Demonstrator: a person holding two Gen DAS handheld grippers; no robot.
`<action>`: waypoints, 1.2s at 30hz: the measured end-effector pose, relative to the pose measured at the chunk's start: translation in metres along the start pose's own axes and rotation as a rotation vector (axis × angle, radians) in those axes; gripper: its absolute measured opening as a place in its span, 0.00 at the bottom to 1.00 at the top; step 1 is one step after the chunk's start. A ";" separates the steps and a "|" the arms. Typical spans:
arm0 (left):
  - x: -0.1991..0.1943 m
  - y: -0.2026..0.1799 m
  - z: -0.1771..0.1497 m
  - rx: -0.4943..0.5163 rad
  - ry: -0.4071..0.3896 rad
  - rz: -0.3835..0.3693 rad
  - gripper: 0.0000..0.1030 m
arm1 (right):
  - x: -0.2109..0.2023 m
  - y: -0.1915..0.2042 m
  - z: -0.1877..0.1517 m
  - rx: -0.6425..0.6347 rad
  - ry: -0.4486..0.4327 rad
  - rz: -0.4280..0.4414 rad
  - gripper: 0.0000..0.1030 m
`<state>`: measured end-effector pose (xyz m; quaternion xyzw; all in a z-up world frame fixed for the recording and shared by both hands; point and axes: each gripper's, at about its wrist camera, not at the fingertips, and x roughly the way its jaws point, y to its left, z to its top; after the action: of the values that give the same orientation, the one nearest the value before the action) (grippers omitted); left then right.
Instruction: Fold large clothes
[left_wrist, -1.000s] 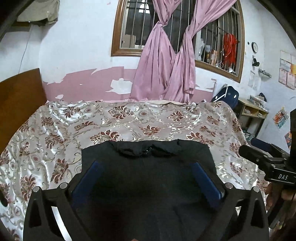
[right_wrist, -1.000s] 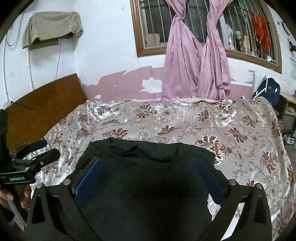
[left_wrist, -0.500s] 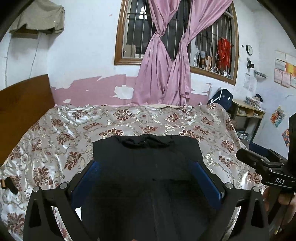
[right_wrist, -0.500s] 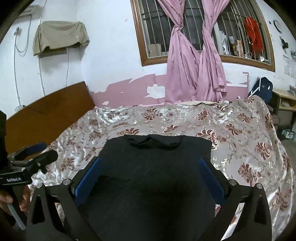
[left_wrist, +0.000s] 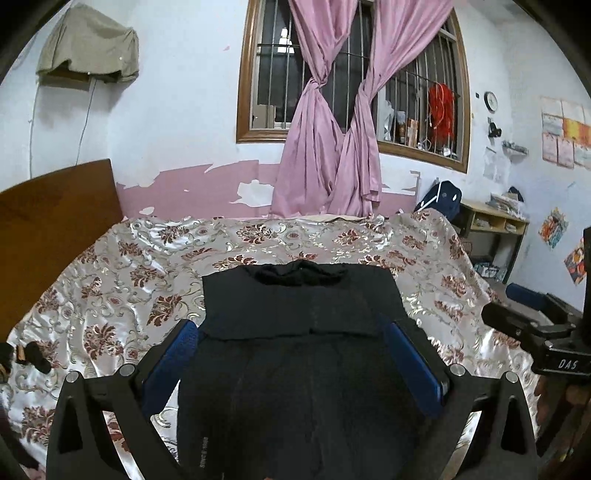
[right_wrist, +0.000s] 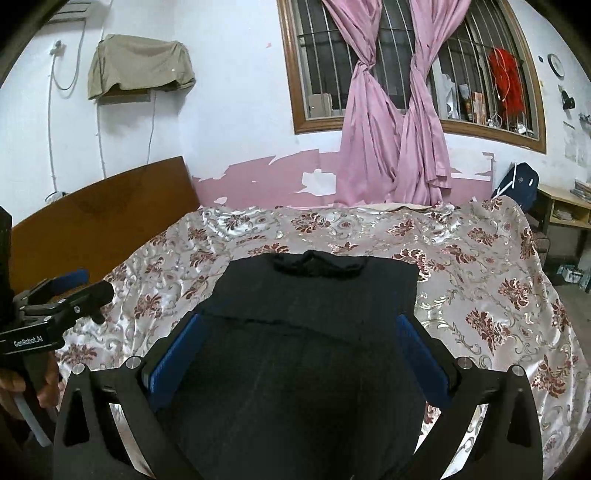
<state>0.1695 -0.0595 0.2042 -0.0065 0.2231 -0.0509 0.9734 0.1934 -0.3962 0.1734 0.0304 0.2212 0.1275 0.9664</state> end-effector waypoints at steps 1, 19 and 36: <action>-0.001 -0.001 -0.003 0.005 -0.001 0.003 1.00 | -0.004 0.001 -0.004 0.000 -0.004 0.001 0.98; 0.003 0.015 -0.060 -0.011 0.026 0.025 1.00 | -0.003 -0.008 -0.071 0.018 0.003 -0.019 0.98; 0.019 0.022 -0.150 0.038 0.156 -0.006 1.00 | 0.009 0.011 -0.140 -0.010 0.144 -0.008 0.98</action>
<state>0.1231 -0.0377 0.0604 0.0152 0.2970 -0.0584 0.9530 0.1376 -0.3834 0.0444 0.0156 0.2897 0.1266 0.9486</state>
